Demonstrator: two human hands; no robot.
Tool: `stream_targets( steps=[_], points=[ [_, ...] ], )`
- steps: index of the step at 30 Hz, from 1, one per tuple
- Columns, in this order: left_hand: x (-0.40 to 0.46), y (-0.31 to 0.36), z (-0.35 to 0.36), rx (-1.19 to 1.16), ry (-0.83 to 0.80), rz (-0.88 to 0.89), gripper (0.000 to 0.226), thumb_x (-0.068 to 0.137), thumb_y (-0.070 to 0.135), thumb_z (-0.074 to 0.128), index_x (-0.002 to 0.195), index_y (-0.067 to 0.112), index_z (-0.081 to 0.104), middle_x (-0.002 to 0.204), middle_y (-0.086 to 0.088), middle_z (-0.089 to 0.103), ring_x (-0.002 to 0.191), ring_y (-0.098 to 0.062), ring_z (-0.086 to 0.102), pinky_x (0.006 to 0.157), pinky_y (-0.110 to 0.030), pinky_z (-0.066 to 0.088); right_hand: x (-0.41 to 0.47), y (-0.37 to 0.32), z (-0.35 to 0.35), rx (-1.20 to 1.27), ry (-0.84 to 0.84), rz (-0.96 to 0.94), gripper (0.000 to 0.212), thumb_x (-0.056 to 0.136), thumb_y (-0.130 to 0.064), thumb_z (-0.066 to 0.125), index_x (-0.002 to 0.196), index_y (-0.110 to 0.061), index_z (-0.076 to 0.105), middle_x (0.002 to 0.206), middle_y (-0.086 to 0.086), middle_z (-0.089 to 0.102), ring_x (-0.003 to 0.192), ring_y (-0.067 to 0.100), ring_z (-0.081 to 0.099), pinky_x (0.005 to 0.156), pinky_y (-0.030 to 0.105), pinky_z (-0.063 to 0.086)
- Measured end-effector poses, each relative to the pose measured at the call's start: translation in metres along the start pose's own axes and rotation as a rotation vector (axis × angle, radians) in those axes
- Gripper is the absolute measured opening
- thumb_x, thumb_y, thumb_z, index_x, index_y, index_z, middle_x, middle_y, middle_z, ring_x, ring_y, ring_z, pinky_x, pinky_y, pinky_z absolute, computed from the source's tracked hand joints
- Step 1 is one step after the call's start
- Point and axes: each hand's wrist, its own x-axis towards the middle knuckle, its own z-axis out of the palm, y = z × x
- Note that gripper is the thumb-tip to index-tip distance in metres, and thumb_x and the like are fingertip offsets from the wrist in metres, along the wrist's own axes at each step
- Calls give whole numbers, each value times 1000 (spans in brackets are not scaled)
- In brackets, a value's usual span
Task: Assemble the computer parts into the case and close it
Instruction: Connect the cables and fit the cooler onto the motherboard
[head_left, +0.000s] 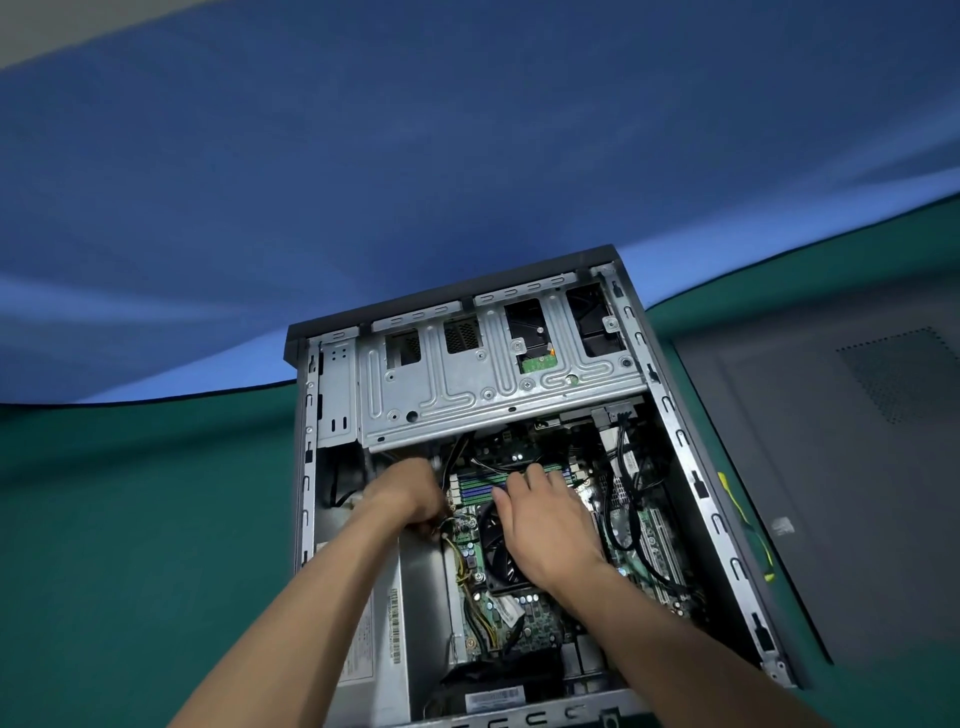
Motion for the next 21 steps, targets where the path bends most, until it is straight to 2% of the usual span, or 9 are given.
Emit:
stream_targets(
  steps=[3,10,12,14,15,16,17,20,21],
  points=[
    [6,3,5,92,-24,10,21,90,6,48,102,1,65,109,-15,66,98,-27,63,72,-26,44,1,0,2,3,9,-2,48,103,-41,14,123,-14,49,123,8,49,113,24,44,96,36,39],
    [13,5,9,183,-93,-26,29,92,2,48,115,-6,61,121,-18,62,107,-28,61,82,-27,47,2,2,3,12,3,4,50,102,-42,13,122,-13,49,122,8,49,112,24,44,96,36,39],
    [12,5,7,188,-108,-27,29,91,3,52,117,-6,60,121,-18,62,108,-27,61,78,-25,47,2,2,3,13,-3,4,50,102,-42,13,123,-13,48,123,8,49,113,23,44,96,36,39],
    [9,8,6,178,-144,-50,29,92,7,54,117,-5,61,113,-15,65,100,-25,65,70,-22,48,2,1,2,16,-11,3,51,102,-42,12,123,-13,48,123,8,48,113,23,44,97,36,38],
    [9,7,7,189,-171,-66,28,93,8,54,117,-6,60,101,-13,67,86,-22,67,62,-20,50,2,1,1,16,-13,2,51,102,-42,12,123,-13,48,123,8,48,113,23,44,97,36,38],
    [8,8,6,201,-183,-53,28,93,8,54,117,-7,60,88,-11,66,68,-18,65,46,-16,48,2,1,1,15,-14,2,51,102,-42,12,123,-12,48,123,8,48,113,23,44,98,36,38],
    [8,8,4,207,-186,-23,28,93,8,54,117,-6,59,83,-10,65,57,-16,59,38,-12,40,2,1,1,15,-14,2,51,102,-42,12,123,-12,48,123,9,48,113,23,44,98,36,38],
    [6,10,0,293,-258,-54,32,92,20,60,119,3,64,112,-14,67,73,-16,49,39,-13,33,1,1,0,20,-11,5,50,102,-42,13,123,-13,48,123,8,49,112,23,44,97,36,39],
    [7,10,0,286,-262,-67,29,90,21,63,112,3,67,107,-12,70,70,-14,49,39,-12,32,1,1,0,19,-10,4,50,103,-42,13,123,-13,48,123,8,49,112,22,44,97,36,39]
  ],
)
